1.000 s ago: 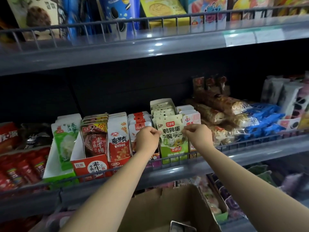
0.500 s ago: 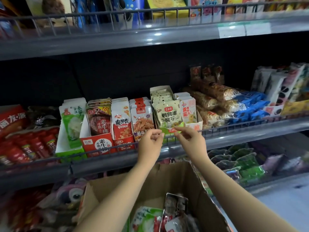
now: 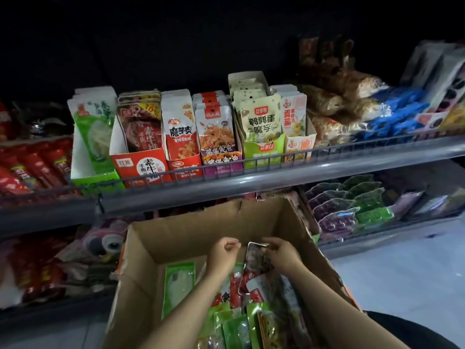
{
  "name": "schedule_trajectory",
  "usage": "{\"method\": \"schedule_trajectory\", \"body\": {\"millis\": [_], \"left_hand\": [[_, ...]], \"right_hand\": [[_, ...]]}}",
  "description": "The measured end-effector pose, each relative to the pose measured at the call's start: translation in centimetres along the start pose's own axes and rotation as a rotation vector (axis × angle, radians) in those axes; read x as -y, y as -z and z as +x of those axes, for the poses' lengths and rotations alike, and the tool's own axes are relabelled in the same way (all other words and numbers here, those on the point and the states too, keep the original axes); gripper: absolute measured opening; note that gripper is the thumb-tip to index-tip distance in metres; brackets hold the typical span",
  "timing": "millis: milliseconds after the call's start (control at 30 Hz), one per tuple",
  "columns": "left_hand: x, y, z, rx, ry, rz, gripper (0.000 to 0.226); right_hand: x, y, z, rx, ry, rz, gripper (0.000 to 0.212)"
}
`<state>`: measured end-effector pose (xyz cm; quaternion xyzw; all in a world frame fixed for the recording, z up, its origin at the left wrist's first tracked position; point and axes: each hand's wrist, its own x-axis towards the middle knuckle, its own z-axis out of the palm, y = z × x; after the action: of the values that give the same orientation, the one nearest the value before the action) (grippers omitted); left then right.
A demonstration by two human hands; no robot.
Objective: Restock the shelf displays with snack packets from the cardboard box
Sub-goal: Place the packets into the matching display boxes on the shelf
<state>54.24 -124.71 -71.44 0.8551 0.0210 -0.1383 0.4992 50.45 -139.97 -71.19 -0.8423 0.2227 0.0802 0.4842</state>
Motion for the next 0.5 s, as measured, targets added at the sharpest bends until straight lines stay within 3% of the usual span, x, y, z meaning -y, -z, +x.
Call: {"method": "schedule_trajectory", "body": {"millis": [133, 200, 500], "left_hand": [[2.9, -1.8, 1.0, 0.084, 0.105, 0.043, 0.025], [3.7, -2.5, 1.4, 0.145, 0.167, 0.034, 0.029], [4.8, -4.4, 2.4, 0.156, 0.380, -0.180, 0.023]], "right_hand": [[-2.4, -1.6, 1.7, 0.155, -0.051, -0.200, 0.023], [-3.1, -2.1, 2.1, 0.203, -0.035, -0.283, 0.030], [-4.8, -3.9, 3.3, 0.173, -0.132, -0.107, 0.032]]}}
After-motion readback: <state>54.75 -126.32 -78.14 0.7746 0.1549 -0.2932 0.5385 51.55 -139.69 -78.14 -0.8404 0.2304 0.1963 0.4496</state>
